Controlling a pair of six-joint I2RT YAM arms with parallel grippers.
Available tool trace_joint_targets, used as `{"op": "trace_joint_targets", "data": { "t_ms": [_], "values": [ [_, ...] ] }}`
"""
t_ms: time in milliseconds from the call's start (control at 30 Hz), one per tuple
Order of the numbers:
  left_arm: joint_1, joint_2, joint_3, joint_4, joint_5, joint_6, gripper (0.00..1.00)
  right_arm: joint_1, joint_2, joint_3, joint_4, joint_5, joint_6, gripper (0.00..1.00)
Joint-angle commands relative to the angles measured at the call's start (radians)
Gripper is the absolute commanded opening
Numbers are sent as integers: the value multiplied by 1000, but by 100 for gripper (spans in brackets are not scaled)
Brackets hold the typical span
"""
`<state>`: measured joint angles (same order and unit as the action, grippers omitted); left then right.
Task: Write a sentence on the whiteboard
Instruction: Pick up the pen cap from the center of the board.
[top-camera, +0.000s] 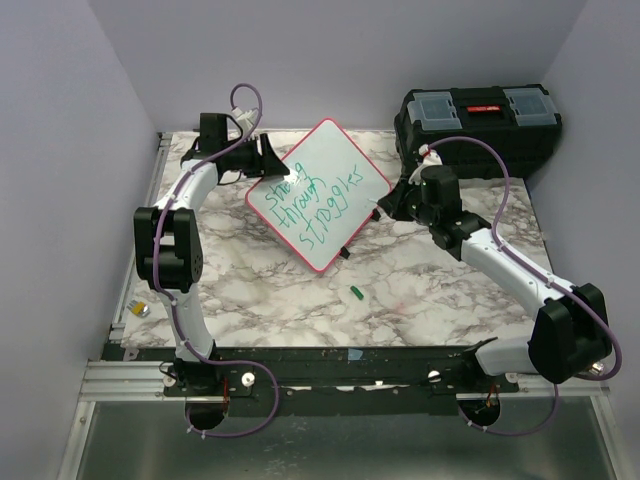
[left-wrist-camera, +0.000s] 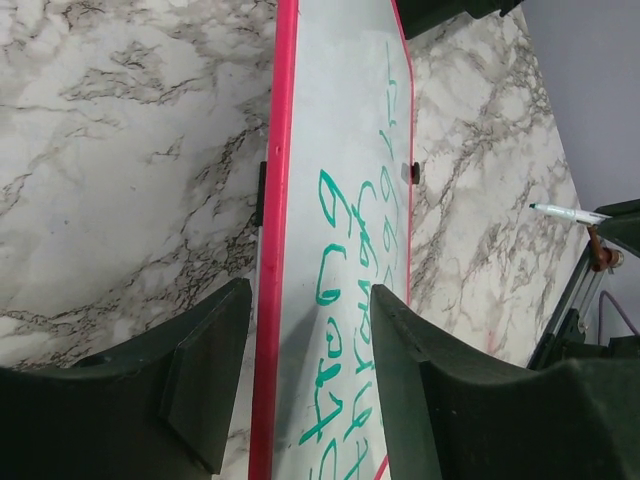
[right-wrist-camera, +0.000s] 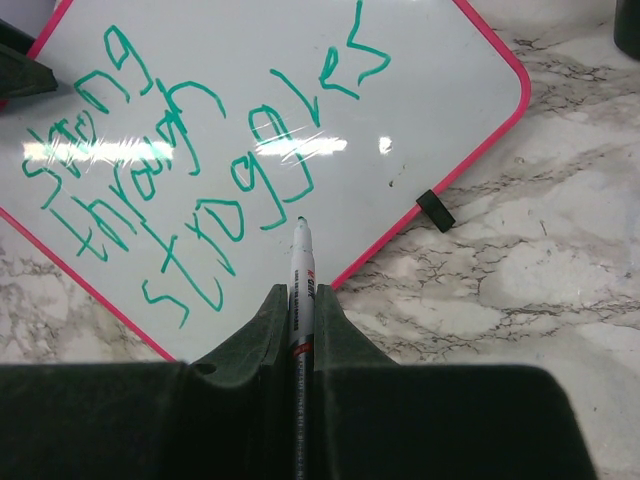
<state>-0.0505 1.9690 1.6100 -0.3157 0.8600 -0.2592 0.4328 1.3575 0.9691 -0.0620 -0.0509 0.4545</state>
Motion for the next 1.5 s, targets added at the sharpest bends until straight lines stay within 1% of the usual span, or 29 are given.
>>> {"op": "trace_joint_targets", "data": {
  "t_ms": [0,133,167,233,333,433,633,767,900,1000,1133,1167,1233,1300,1367,1433,1467],
  "values": [
    [24,-53,18,27,-36,-27,53,5,5,15,5,-27,-6,1],
    [42,-75,0,62,-47,-64,54,6,9,23,5,-32,-7,1],
    [70,-81,-7,71,-53,-75,55,6,11,27,4,-33,-9,1],
    [87,-101,-28,92,-64,-91,55,5,11,32,1,-33,-10,1],
    [102,-154,-71,125,-74,-107,56,6,9,40,-1,-38,-11,1],
    [101,-219,-116,128,-100,-98,56,6,3,45,1,-45,-10,1],
    [101,-398,-252,141,-156,-70,56,6,-23,45,-7,-53,-9,1],
    [88,-477,-294,121,-208,-43,57,5,-40,44,-9,-62,-4,1],
    [54,-522,-317,86,-258,-35,57,6,-62,39,-12,-65,3,1],
    [-51,-557,-343,52,-354,-70,55,6,-80,38,-26,-43,8,1],
    [-205,-602,-434,57,-510,-246,53,5,-106,24,-49,16,27,1],
    [-246,-609,-456,44,-569,-294,52,6,-112,18,-52,32,32,1],
    [-325,-613,-471,-22,-679,-367,48,6,-129,3,-60,45,42,1],
    [-411,-619,-483,-85,-786,-425,47,6,-148,-13,-71,96,48,1],
    [-500,-633,-511,-111,-863,-480,47,6,-167,-24,-88,129,50,1],
    [-578,-655,-549,-150,-977,-574,47,5,-184,-27,-111,165,49,1],
    [-613,-666,-577,-145,-995,-625,47,6,-193,-27,-119,181,50,1]
  ]
}}
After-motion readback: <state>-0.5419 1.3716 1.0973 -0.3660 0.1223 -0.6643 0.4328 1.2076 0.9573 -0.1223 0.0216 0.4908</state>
